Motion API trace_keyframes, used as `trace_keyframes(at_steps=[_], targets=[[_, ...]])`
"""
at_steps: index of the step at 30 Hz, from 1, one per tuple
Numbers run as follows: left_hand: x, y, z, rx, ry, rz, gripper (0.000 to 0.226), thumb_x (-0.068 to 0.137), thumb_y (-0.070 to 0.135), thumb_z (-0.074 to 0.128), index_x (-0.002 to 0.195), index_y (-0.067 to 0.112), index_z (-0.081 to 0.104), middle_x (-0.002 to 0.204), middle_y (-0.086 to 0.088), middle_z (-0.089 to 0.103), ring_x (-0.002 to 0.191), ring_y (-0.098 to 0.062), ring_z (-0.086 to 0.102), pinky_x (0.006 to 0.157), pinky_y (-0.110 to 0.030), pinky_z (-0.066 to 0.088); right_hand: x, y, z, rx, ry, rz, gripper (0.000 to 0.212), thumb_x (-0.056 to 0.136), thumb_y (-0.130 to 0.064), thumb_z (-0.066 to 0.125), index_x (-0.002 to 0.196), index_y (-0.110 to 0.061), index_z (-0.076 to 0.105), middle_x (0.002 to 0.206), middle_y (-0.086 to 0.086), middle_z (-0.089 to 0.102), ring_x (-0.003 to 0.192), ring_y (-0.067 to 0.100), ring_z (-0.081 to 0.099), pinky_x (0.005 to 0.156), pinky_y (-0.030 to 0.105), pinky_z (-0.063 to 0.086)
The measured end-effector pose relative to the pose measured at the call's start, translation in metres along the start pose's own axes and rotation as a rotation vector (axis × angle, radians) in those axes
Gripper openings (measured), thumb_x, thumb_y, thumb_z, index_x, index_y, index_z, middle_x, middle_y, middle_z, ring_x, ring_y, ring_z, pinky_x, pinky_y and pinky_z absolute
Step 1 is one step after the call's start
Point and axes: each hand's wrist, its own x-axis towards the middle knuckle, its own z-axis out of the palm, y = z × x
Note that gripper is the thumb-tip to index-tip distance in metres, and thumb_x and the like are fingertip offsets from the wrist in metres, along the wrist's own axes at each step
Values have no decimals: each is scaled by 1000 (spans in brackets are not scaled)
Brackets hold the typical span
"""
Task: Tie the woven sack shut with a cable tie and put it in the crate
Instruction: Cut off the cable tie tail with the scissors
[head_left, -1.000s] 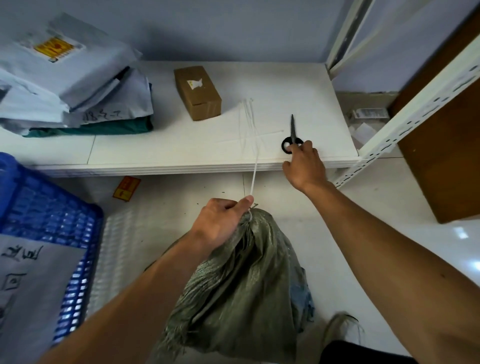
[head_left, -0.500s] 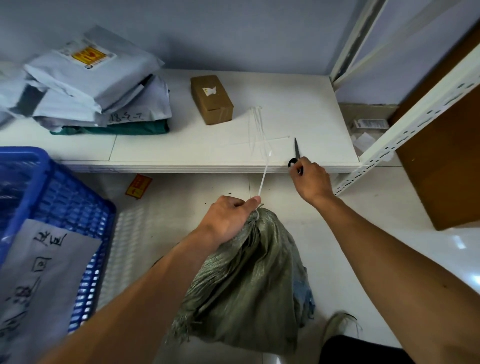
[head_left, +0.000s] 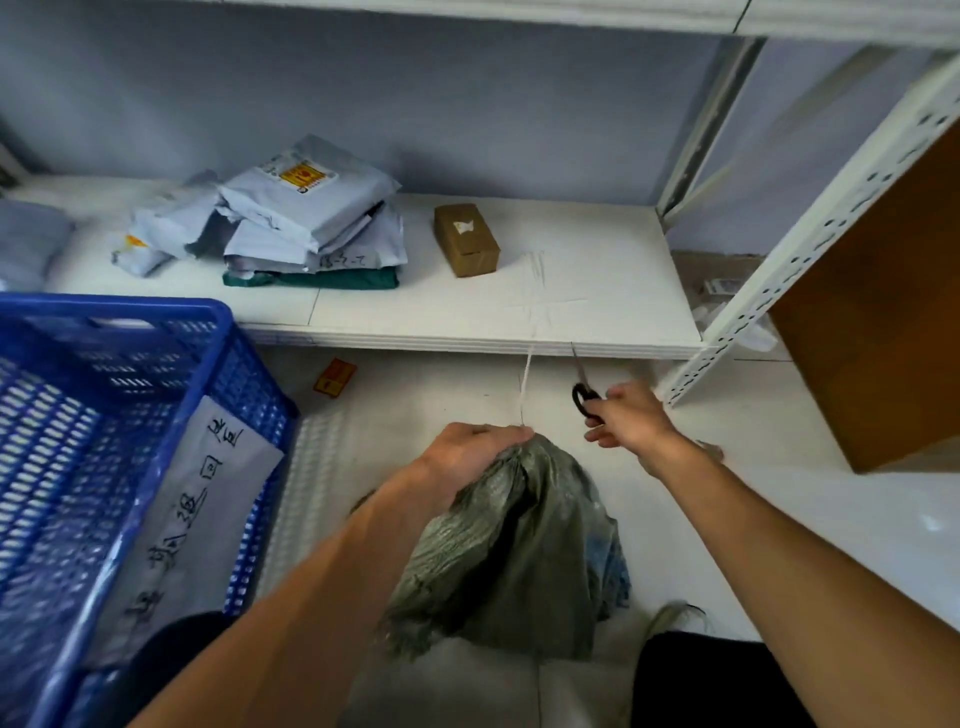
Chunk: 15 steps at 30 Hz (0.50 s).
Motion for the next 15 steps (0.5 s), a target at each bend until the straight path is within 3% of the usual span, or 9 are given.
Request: trace_keyframes(at_steps=[2,4,7,10,13,15], targets=[[-29,-4,3,23,3,33,30,82,46,79,100,24,69,103,7,68,99,-15,60,94,-29,45,-46,-2,-1,5,-88,-11,13,93,-5,64,88,-10,54,84,18,68,66,28,68,63,36,53],[-57,-9,7,29,14,8,30,79,44,82,96,22,71,106,0,73,97,-20,67,95,-35,52,-92,-3,-3,-17,-155,-13,17,92,0,65,81,-11,57,85,19,69,73,31,68,75,42,58],[-94,-24,4,59,78,10,44,77,43,83,109,14,73,111,-6,74,102,-26,69,99,-42,54,-149,1,-2,38,-228,33,10,93,4,64,97,-5,62,93,18,71,78,29,73,72,31,62],[-127,-42,1,85,113,30,47,79,42,78,116,13,71,115,-8,72,105,-28,68,99,-44,54,-194,8,-4,143,-267,57,10,94,7,62,96,-2,64,102,22,72,92,31,76,83,33,62],[-151,-60,4,108,120,75,38,86,35,73,117,13,71,113,-9,71,104,-27,66,97,-38,54,-233,14,-3,70,-245,39,11,92,3,65,91,-7,64,92,16,75,84,27,77,79,34,63],[-165,-71,7,109,135,120,32,89,29,70,116,13,71,114,-7,71,103,-24,65,94,-34,52,-255,15,-2,18,-242,30,13,90,-3,70,99,-8,62,88,14,76,67,23,75,63,33,59]])
